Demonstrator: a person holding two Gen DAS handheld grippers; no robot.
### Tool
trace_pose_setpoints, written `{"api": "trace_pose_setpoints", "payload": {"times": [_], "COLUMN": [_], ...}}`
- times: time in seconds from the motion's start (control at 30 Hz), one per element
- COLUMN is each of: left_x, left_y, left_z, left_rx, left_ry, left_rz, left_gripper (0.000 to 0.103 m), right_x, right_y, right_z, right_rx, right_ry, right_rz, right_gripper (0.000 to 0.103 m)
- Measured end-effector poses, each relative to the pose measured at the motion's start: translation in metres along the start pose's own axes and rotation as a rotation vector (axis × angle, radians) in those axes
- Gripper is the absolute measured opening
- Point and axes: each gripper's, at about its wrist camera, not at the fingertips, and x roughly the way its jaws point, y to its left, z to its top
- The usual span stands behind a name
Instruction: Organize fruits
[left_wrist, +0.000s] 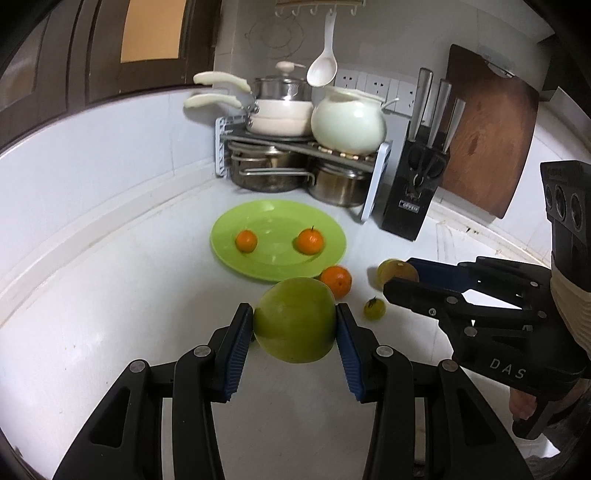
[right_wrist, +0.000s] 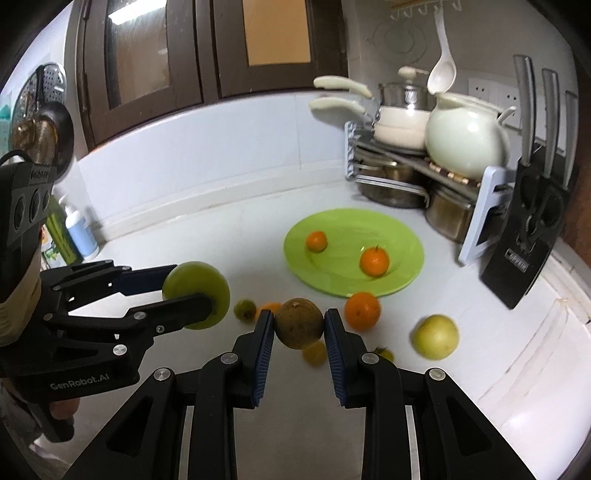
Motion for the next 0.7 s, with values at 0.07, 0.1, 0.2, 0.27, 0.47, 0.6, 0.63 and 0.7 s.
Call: {"api": "trace_pose_setpoints", "payload": {"times": [0.07,0.1,0.2,0.27,0.47,0.6,0.63,0.7], "left_x": [0.000,0.001,0.002,0.002,0.003,0.006,0.007,0.008], "left_y": [-0.003,-0.004,-0.007,-0.010,-0.017,-0.017,-0.017,-0.016], "left_z": [0.003,0.005,0.011,0.016,0.028,0.036,0.039,0.043], "left_rx": [0.001,0.001,0.000,0.001,0.015,0.021,0.021,0.020], "left_ry": [-0.010,-0.011,-0.019,-0.027,-0.052,-0.063,-0.065,-0.066], "left_rz": [0.001,0.000,-0.004,-0.003,0.016,0.031,0.034,0.033], "left_gripper": [0.044,0.044,0.044,0.044,0.044,0.044,0.044,0.044], "right_x": [-0.004,-0.006,-0.009,-0.010,-0.010,-0.006,-0.006,-0.004], "right_y": [-0.002,-0.004,-0.009,-0.013,-0.024,-0.030,-0.032,-0.034], "right_z": [0.004,0.006,0.010,0.013,0.021,0.030,0.032,0.037], "right_rx": [-0.001,-0.002,-0.005,-0.006,-0.016,-0.037,-0.040,-0.048], "right_ry": [-0.016,-0.023,-0.038,-0.046,-0.063,-0.069,-0.073,-0.082], "right_rz": [-0.007,-0.008,-0.014,-0.016,-0.018,-0.023,-0.024,-0.031], "right_gripper": [0.029,0.029,0.029,0.029,0.029,0.029,0.029,0.029]}}
